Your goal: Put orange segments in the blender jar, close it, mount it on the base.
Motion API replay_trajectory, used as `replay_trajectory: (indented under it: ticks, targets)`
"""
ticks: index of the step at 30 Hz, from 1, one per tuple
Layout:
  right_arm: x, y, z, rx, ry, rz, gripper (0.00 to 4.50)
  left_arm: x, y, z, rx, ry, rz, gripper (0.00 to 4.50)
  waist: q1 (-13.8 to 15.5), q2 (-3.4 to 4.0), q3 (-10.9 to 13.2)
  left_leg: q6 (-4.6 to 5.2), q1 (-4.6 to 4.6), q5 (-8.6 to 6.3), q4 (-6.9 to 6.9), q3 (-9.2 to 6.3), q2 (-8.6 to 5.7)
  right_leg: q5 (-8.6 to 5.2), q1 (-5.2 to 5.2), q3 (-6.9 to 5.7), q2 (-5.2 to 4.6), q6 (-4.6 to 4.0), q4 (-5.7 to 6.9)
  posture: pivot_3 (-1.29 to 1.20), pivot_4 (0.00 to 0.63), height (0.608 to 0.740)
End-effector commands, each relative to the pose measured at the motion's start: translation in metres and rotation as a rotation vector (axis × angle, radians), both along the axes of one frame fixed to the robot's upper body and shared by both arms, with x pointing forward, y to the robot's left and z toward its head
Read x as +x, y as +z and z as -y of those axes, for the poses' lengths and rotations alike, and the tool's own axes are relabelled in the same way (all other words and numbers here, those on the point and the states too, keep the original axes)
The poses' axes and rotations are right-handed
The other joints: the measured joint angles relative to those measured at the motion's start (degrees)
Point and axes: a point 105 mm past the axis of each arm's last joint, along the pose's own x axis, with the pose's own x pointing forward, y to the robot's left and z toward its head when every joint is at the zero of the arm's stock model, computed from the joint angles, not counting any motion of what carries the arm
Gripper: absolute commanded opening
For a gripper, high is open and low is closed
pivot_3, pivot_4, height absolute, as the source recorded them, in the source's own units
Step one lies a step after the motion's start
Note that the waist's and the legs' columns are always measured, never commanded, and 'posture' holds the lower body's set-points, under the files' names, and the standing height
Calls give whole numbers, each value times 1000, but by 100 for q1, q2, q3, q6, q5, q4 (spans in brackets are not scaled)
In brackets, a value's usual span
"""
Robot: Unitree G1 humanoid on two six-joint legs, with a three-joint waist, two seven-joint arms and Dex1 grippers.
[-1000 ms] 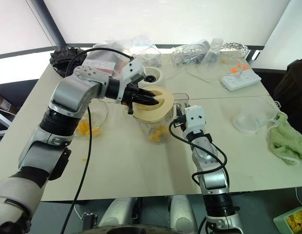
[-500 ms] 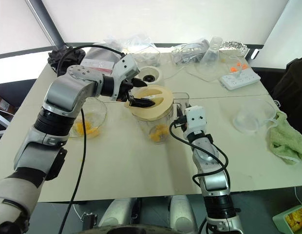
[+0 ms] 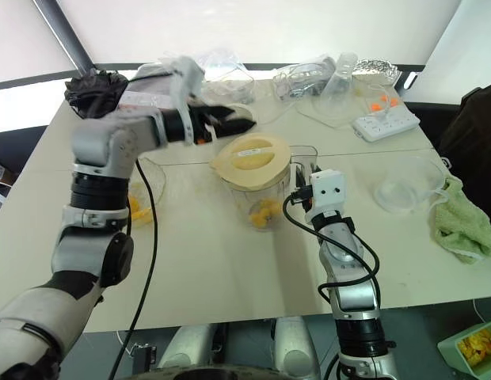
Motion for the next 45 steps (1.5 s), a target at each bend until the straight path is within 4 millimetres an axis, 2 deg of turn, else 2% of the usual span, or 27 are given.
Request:
replay_trajectory:
  ticks: [1, 4, 6, 10, 12, 18, 21, 24, 27, 30, 33, 36, 38, 41, 45]
  targets:
    - [-5, 23, -4, 22, 19, 95, 961, -8, 31, -8, -128, 4, 68, 4461, 5, 0, 0, -5, -7, 3, -3, 0, 0, 0, -9, 1, 1, -1, 0, 0, 150, 740]
    - [-4, 23, -4, 24, 21, 95, 961, -15, 43, -15, -186, -6, 89, 4461, 5, 0, 0, -19, -37, 11, 4, -1, -1, 3, -34, 0, 3, -3, -1, 0, 150, 740]
    - [-3, 23, -4, 28, 23, 96, 961, -30, 42, -29, -172, -49, 116, 4461, -10, 0, 1, -22, -39, 13, 5, 0, -2, 6, -35, 0, 3, -6, -1, 0, 150, 740]
    - [-2, 25, -5, 32, 28, 101, 961, -49, 22, -56, -100, -43, 120, 4461, -64, 4, 0, -29, -32, 17, 1, 0, 3, 8, -37, 5, 16, -13, 11, 0, 150, 740]
    - [0, 27, -4, 33, 31, 104, 961, -65, 6, -70, -43, -38, 95, 4461, -94, 4, 1, -39, -32, 23, 0, -4, 7, 12, -37, 5, 19, -19, 11, 0, 150, 740]
    - [9, 37, 0, 37, 46, 124, 961, -110, -30, -90, 145, -90, 72, 4461, -116, -5, 8, -53, -34, 31, 4, -6, 16, 19, -38, 6, 19, -30, 12, 0, 150, 740]
    - [14, 44, 6, 45, 42, 136, 961, -118, -40, -95, 201, -83, 79, 4461, -88, -5, 9, -55, -33, 32, 4, -8, 17, 12, -37, 5, 19, -43, 13, 0, 150, 740]
    - [19, 56, 13, 63, 32, 152, 961, -117, -49, -97, 234, -54, 100, 4461, -69, -5, 9, -56, -33, 34, 5, -6, 17, 9, -37, 5, 20, -51, 12, 0, 150, 740]
    - [24, 78, 24, 84, -5, 167, 961, -109, -56, -99, 221, 0, 115, 4461, -36, -5, 9, -56, -33, 35, 6, -5, 16, 10, -37, 6, 20, -51, 12, 0, 150, 740]
    - [26, 112, 38, 125, -47, 183, 961, -106, -65, -94, 217, 42, 127, 4461, 11, -4, 9, -56, -33, 35, 7, -3, 16, 12, -37, 7, 20, -48, 12, 0, 150, 740]
    - [29, 143, 46, 183, -49, 195, 961, -106, -73, -88, 210, 57, 131, 4461, 22, -3, 10, -56, -38, 35, 6, -3, 16, 14, -43, 7, 19, -46, 12, 0, 150, 740]
    - [35, 164, 49, 186, -34, 200, 961, -104, -78, -85, 199, 93, 140, 4461, 20, -3, 10, -55, -42, 34, 4, -3, 16, 19, -46, 5, 21, -38, 12, 0, 150, 740]
    - [43, 192, 43, 197, -8, 233, 961, -98, -79, -88, 176, 156, 146, 4461, -7, 0, 11, -54, -41, 34, 4, 0, 15, 20, -46, 4, 22, -37, 12, 0, 150, 740]
    - [55, 223, 32, 197, 32, 268, 961, -97, -84, -86, 167, 179, 146, 4461, -15, 0, 12, -53, -41, 34, 6, 9, 14, 28, -52, 5, 25, -44, 14, 0, 150, 740]
    - [70, 251, 7, 199, 114, 298, 961, -101, -91, -84, 171, 184, 145, 4461, -24, 1, 12, -53, -42, 34, 3, 13, 15, 30, -56, 5, 30, -47, 16, 0, 150, 740]
